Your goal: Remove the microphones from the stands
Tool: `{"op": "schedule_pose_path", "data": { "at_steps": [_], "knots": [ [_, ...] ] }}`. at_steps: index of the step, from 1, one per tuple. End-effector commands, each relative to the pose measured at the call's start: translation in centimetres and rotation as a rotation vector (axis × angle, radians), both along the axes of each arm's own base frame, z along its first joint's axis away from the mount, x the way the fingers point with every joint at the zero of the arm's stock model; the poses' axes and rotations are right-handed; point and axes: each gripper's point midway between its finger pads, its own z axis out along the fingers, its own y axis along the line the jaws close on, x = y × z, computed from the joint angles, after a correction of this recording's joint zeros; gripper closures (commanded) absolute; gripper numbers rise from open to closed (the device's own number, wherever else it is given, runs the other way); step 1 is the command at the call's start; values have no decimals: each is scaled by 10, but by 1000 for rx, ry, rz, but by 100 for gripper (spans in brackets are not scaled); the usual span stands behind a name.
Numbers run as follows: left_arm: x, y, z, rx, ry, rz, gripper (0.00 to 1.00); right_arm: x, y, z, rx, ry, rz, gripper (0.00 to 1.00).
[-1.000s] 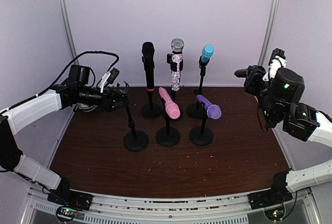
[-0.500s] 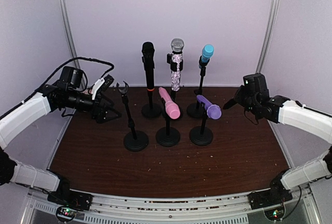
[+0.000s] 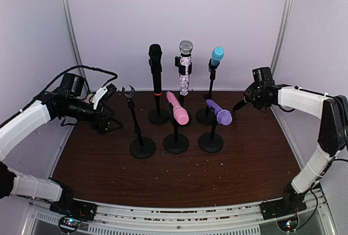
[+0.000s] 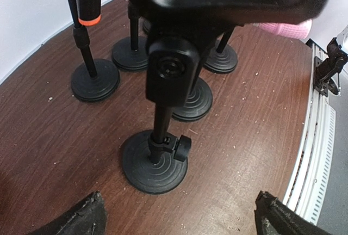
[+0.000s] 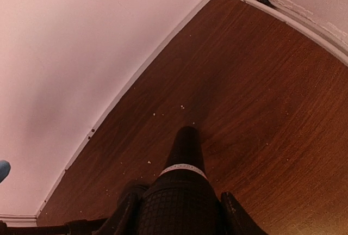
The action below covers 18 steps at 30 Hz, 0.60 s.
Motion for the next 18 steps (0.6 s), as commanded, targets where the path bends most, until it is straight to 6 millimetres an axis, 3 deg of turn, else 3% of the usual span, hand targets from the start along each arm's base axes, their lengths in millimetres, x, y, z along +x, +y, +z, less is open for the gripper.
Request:
{"op": "schedule_pose_path", "data": {
  "at_steps": [1,5,13,18],
  "knots": [
    [9,2,3,1,-52,8,2,-46,-15,-103,81,381,1,100],
    [13,3,0,5,-54,14,2,-46,-12,-110,192,397,36,100],
    [20,1,-2,5,-54,14,2,-59,8,-84,309,274,176,100],
    [23,1,1,7,-62,18,2,-85,5,-120,265,372,187,93]
  ]
}}
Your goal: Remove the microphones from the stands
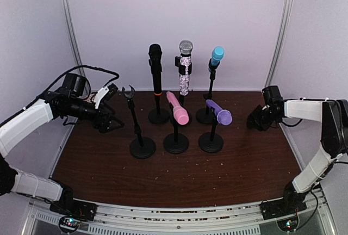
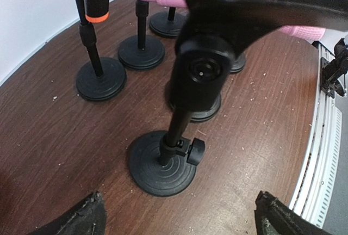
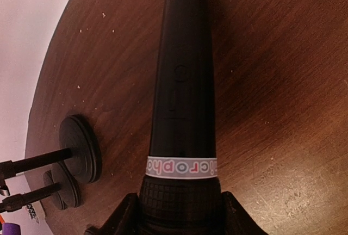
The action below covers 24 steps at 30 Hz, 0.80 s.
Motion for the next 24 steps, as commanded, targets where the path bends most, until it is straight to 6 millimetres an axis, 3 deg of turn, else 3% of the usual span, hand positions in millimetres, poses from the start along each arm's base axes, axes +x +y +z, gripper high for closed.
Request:
{"op": "schedule_pose_path", "data": {
  "at_steps": [1,3,8,15,19,24],
  "knots": [
    [11,0,9,-5,-58,3,2,-28,10,-37,11,108,63,90],
    [11,0,11,-8,-60,4,2,-31,18,-48,5,137,92,78],
    [10,0,13,-12,-61,10,2,-25,37,-52,-29,161,146,54],
    [6,2,13,-9,-63,14,2,-22,36,-30,-88,112,132,25],
    [6,2,13,-11,-62,12,2,-26,36,0,-133,36,145,18],
    [6,2,16,-15,-66,13,2,-41,51,75,-194,-165,177,17]
  ]
}}
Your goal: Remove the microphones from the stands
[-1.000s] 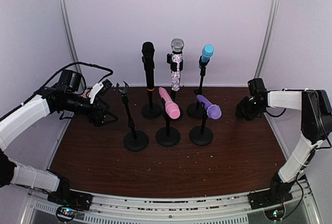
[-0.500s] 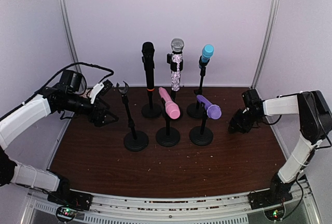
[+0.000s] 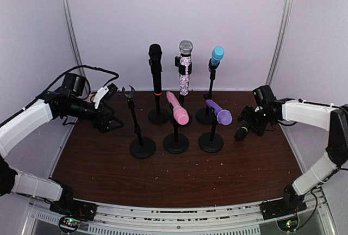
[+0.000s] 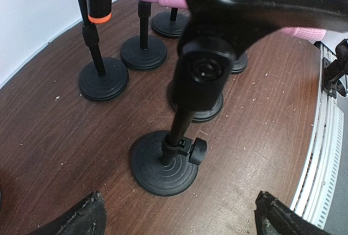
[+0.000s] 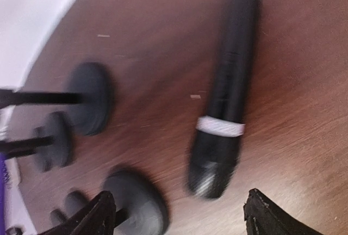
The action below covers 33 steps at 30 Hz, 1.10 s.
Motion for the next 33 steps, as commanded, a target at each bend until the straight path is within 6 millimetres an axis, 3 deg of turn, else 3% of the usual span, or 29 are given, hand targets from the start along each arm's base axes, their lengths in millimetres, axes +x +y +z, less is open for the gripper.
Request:
{"op": "schedule_pose_path", "data": {
  "at_steps": [1,5,8,10,12,16,18,21,24,26,33],
  "knots": [
    [6,0,16,-22,-58,8,2,-14,11,79,-49,-219,40,17],
    [8,3,19,-26,-58,21,2,-42,34,157,-41,-400,95,18],
    [15,11,24,-39,-57,52,2,-70,60,228,10,-558,163,19],
    [21,19,26,-39,-55,81,2,-92,93,274,84,-646,250,22],
    [25,27,27,-43,-50,102,2,-110,127,304,132,-689,339,23],
    [30,40,30,-48,-56,141,2,-140,214,331,222,-693,554,26],
    [32,47,32,-46,-65,160,2,-156,264,333,280,-673,664,27],
    [35,57,38,-38,-80,190,2,-173,330,320,281,-615,804,29],
    [38,62,44,-32,-101,206,2,-185,382,290,277,-538,907,31],
    [39,63,46,-28,-111,208,2,-186,410,258,269,-464,955,32],
    [40,63,47,-31,-111,209,2,-168,442,179,185,-336,993,34]
  ]
}}
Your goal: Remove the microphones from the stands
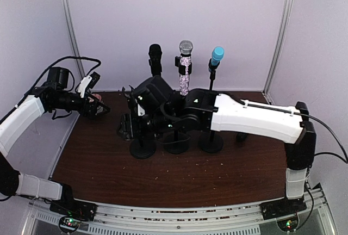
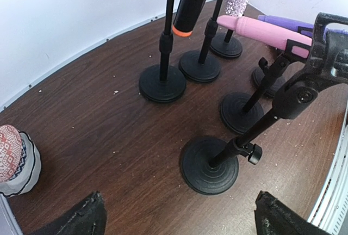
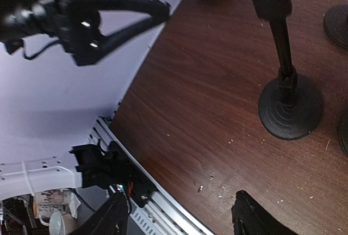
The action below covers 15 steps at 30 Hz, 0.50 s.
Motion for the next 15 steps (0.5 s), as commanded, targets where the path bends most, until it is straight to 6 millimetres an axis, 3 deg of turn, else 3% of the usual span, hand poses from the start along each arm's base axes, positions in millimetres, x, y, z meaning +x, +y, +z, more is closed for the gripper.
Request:
{"op": "schedule_pose_path", "data": {
  "at_steps": [1,7,15],
  "knots": [
    [2,1,19,-1,-62,-3,2,9,5,-3,4,20,24,35],
    [-4,2,18,10,-74,-15,3,36,19,-63,-38,30,-39,39],
    [-8,0,14,12,-61,-34,3,81,24,-100,-30,21,-167,47]
  ]
}}
